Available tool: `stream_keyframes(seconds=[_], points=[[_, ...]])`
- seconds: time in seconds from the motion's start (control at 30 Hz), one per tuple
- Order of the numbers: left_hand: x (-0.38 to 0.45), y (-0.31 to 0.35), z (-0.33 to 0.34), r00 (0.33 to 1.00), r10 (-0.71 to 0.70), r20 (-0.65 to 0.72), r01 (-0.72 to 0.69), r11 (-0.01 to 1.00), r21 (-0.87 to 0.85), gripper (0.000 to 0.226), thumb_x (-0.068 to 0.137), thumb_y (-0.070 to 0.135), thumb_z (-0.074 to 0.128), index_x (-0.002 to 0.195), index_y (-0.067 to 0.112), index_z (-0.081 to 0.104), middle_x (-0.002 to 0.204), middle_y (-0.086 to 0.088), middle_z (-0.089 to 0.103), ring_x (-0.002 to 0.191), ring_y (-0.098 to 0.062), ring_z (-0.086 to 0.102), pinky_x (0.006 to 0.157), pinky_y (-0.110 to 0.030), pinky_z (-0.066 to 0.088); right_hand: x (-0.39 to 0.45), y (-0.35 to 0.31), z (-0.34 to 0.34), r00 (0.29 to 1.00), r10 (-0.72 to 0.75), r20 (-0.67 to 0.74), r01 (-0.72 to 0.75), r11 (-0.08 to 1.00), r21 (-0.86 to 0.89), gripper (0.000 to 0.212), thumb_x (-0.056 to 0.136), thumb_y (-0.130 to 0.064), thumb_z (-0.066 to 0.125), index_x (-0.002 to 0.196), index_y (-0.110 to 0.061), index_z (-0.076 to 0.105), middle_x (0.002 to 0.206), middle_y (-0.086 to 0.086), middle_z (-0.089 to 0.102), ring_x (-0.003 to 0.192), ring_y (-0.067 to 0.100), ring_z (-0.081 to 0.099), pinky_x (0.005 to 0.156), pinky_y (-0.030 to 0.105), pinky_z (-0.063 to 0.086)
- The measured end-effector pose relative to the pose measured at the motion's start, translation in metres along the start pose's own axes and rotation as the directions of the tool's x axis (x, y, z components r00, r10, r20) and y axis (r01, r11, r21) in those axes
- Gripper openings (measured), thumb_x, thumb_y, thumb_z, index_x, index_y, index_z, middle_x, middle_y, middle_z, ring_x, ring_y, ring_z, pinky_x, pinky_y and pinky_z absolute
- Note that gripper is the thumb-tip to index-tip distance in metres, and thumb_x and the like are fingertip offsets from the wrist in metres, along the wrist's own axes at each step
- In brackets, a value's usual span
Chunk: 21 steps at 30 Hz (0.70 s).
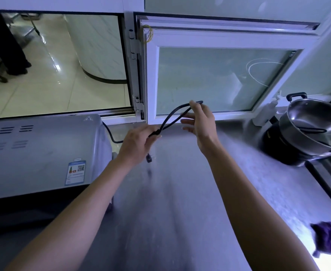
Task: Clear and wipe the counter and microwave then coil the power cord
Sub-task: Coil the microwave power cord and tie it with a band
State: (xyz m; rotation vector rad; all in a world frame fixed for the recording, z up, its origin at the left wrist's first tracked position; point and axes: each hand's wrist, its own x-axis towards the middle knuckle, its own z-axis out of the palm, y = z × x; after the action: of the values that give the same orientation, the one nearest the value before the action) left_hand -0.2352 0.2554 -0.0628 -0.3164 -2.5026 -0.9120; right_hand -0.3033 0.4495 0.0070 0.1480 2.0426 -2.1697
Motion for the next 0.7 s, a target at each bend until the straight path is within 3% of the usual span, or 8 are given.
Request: stream_keyframes(seconds=[0.13,0.27,0.3,0.37,0.43,0.5,0.6,0.7], points=[[0.0,-0.001,-0.007,0.998,-0.015,0.066,0.013,0.999,0.031,0.021,0.097,0.025,0.062,0.1,0.007,0.073,0.081,0.009,0.055,0.065,-0.017,0.05,0.061,-0.028,0.036,0.001,0.009,-0.01,0.996,0.088,-0.026,-0.089,0.995,-0.053,0.055,0.09,-0.052,0.064,0.135,-0.022,0.052,0.117,0.006,0.067,0.089,0.02,0.073,0.081,0.041,0.062],[0.001,-0.001,-0.008,0.989,-0.062,0.135,0.054,0.996,0.064,0.022,0.096,0.025,0.065,0.103,0.007,0.075,0.079,0.008,0.054,0.068,-0.027,0.06,0.063,-0.03,0.04,-0.003,0.02,-0.015,0.986,-0.134,-0.104,0.084,0.919,-0.386,0.062,0.095,-0.048,0.058,0.15,-0.027,0.038,0.135,0.0,0.054,0.116,0.019,0.054,0.102,0.04,0.047],[0.001,-0.001,-0.007,0.987,-0.074,0.145,0.065,0.996,0.067,0.023,0.096,0.026,0.065,0.103,0.007,0.075,0.078,0.008,0.053,0.069,-0.028,0.06,0.064,-0.029,0.038,-0.006,0.022,-0.016,0.965,-0.249,-0.08,0.173,0.838,-0.518,0.06,0.097,-0.043,0.057,0.151,-0.028,0.038,0.138,0.002,0.051,0.122,0.022,0.048,0.107,0.041,0.04],[0.002,0.0,-0.007,0.981,-0.083,0.174,0.071,0.994,0.078,0.026,0.096,0.03,0.063,0.104,0.008,0.075,0.077,0.007,0.053,0.069,-0.028,0.059,0.064,-0.03,0.04,-0.014,0.027,-0.017,0.867,-0.491,0.085,0.373,0.527,-0.764,0.055,0.098,-0.032,0.058,0.151,-0.027,0.041,0.154,0.005,0.041,0.14,0.028,0.036,0.112,0.044,0.03],[0.003,0.003,-0.008,0.974,-0.073,0.214,0.056,0.995,0.084,0.031,0.095,0.036,0.059,0.106,0.012,0.075,0.076,0.006,0.055,0.068,-0.025,0.058,0.065,-0.035,0.045,-0.022,0.034,-0.014,0.724,-0.591,0.355,0.56,0.202,-0.804,0.05,0.098,-0.022,0.058,0.147,-0.022,0.048,0.156,0.008,0.04,0.143,0.032,0.034,0.111,0.047,0.029],[0.003,0.007,-0.009,0.967,-0.066,0.247,0.044,0.995,0.093,0.035,0.095,0.041,0.056,0.106,0.015,0.075,0.076,0.005,0.058,0.067,-0.02,0.056,0.066,-0.037,0.048,-0.027,0.043,-0.01,0.62,-0.583,0.525,0.662,0.029,-0.749,0.048,0.096,-0.017,0.061,0.144,-0.017,0.052,0.153,0.014,0.043,0.14,0.037,0.039,0.111,0.051,0.032],[0.0,0.009,-0.01,0.96,-0.101,0.26,0.082,0.993,0.086,0.033,0.095,0.041,0.056,0.105,0.016,0.075,0.078,0.004,0.06,0.07,-0.02,0.057,0.066,-0.037,0.047,-0.025,0.054,-0.01,0.621,-0.533,0.575,0.666,-0.028,-0.745,0.058,0.095,-0.021,0.062,0.149,-0.017,0.043,0.155,0.016,0.037,0.142,0.037,0.034,0.114,0.05,0.029],[-0.003,0.01,-0.014,0.961,-0.163,0.223,0.155,0.986,0.057,0.026,0.097,0.036,0.059,0.099,0.013,0.071,0.08,0.005,0.059,0.07,-0.02,0.055,0.063,-0.031,0.039,-0.019,0.063,-0.014,0.693,-0.425,0.583,0.66,0.048,-0.75,0.075,0.097,-0.036,0.061,0.158,-0.021,0.021,0.162,0.011,0.025,0.15,0.031,0.022,0.119,0.045,0.023]])
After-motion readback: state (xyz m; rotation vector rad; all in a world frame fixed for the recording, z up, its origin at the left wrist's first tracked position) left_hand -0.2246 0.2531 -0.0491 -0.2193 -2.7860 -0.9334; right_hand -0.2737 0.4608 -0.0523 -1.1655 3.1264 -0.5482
